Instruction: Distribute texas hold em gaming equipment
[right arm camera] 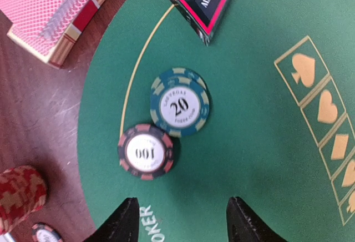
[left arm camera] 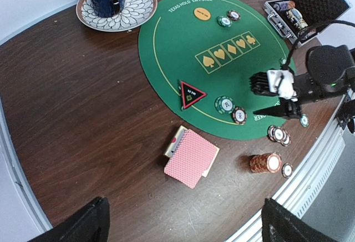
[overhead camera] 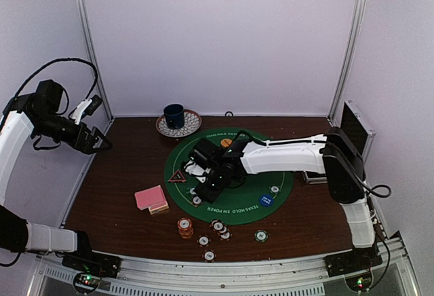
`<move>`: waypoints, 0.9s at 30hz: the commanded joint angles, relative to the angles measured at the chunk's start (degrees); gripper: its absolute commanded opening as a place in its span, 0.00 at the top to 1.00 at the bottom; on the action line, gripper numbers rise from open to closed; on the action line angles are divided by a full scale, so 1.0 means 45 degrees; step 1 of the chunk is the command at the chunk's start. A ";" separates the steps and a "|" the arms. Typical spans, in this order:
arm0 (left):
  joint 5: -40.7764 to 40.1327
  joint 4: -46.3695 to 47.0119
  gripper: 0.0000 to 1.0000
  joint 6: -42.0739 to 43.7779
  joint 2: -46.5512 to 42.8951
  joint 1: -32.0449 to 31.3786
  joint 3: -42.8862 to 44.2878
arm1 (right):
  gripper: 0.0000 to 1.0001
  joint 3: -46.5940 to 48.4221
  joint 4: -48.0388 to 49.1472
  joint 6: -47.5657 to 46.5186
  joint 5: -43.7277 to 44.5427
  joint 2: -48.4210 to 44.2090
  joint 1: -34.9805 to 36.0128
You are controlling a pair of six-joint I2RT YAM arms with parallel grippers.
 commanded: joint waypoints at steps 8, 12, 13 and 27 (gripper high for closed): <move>0.0221 0.0011 0.02 0.0154 -0.0054 0.0076 0.0221 | 0.23 -0.3342 -0.0463 0.1454 -0.1023 -0.3058 0.1117; 0.0261 -0.0013 0.02 0.0149 -0.0097 0.0076 0.0211 | 0.20 -0.3681 -0.0434 0.1550 -0.1230 -0.2814 0.1422; 0.0289 -0.0028 0.02 0.0151 -0.0119 0.0076 0.0211 | 0.19 -0.3688 -0.0462 0.1538 -0.1303 -0.2737 0.1458; 0.0302 -0.0149 0.02 0.0174 -0.0174 0.0076 0.0231 | 0.24 -0.3150 -0.0835 0.1133 -0.1193 -0.1437 0.1656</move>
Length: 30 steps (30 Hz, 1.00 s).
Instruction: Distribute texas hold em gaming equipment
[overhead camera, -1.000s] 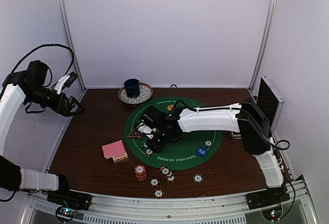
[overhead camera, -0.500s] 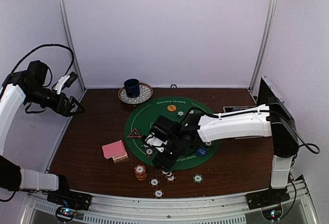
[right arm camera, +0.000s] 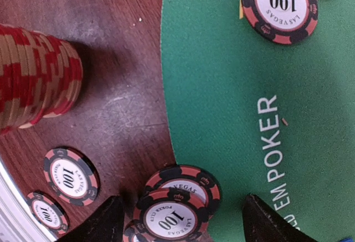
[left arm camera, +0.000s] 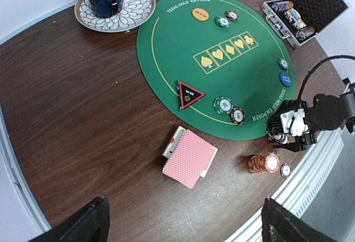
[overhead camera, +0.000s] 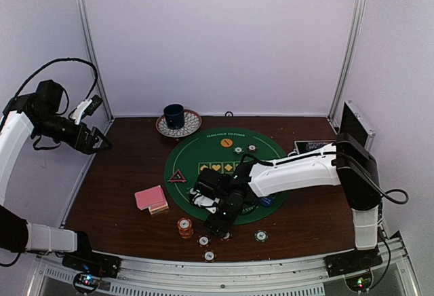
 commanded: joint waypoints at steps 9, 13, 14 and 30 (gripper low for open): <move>0.0203 -0.0112 0.02 0.0193 -0.0101 0.0071 0.0288 | 0.45 0.0624 -0.0312 -0.0146 0.0174 0.0617 0.0175; 0.0212 -0.0100 0.02 0.0193 -0.0071 0.0071 0.0365 | 0.60 0.0511 -0.0339 -0.0146 0.0235 0.0524 0.0216; 0.0201 -0.0110 0.02 0.0193 -0.0062 0.0071 0.0367 | 0.64 0.0508 -0.0342 -0.0146 0.0259 0.0500 0.0224; 0.0243 -0.0158 0.03 0.0175 0.0106 0.0071 0.0610 | 0.94 -0.0231 -0.0813 0.0235 0.1378 -0.1600 0.0074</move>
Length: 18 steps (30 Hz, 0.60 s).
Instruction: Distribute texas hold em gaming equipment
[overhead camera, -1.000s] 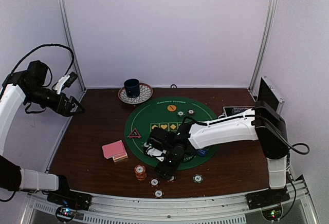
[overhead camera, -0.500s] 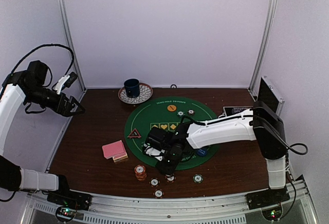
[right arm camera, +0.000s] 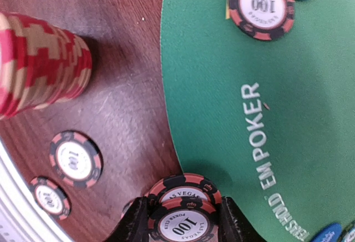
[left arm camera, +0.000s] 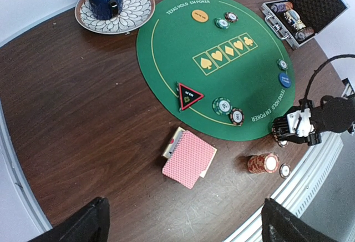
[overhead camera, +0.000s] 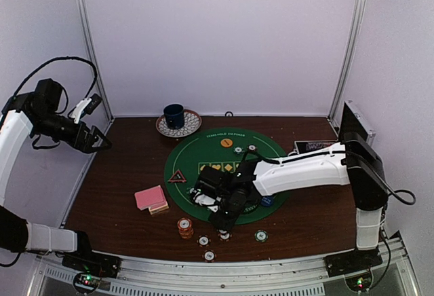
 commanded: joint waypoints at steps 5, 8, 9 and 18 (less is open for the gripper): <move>0.0264 -0.0033 0.02 0.0155 0.0126 0.0071 0.0456 | 0.95 -0.1241 -0.0208 0.0530 0.0660 -0.2037 -0.0795; 0.0282 -0.0036 0.03 0.0150 0.0145 0.0071 0.0458 | 0.95 -0.1975 -0.0017 0.0622 0.0761 -0.2403 -0.1445; 0.0300 -0.0031 0.02 0.0149 0.0154 0.0071 0.0456 | 0.95 -0.2233 0.0085 0.0662 0.0809 -0.2447 -0.1674; 0.0340 -0.0074 0.02 0.0148 0.0146 0.0071 0.0490 | 0.95 -0.3627 0.0962 0.0757 0.1116 -0.2340 -0.2952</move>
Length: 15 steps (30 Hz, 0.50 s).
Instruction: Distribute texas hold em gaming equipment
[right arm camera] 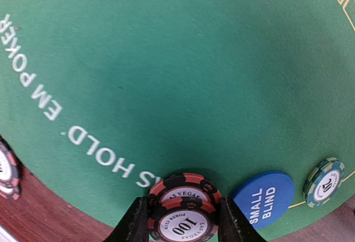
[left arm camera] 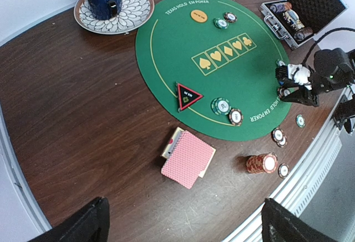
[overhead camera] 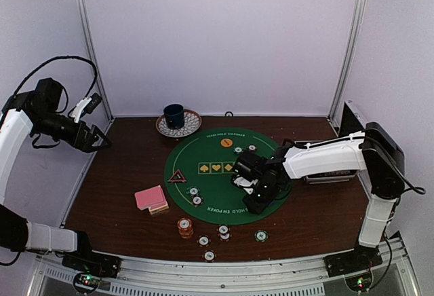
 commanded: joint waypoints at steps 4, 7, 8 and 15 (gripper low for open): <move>0.0293 0.0005 0.02 0.0149 0.0034 0.0071 0.0332 | 0.89 -0.0511 0.0756 0.0161 0.0504 0.0023 -0.0175; 0.0302 0.0009 0.02 0.0159 0.0039 0.0071 0.0311 | 0.66 -0.0600 0.0765 0.0180 0.0561 -0.0016 -0.0186; 0.0300 0.0015 0.02 0.0168 0.0038 0.0071 0.0296 | 0.61 -0.0558 0.0756 0.0179 0.0533 -0.0091 -0.0186; 0.0361 0.0005 0.02 0.0149 0.0071 0.0071 0.0322 | 0.34 0.0705 -0.0199 -0.0030 0.0521 -0.1243 0.0084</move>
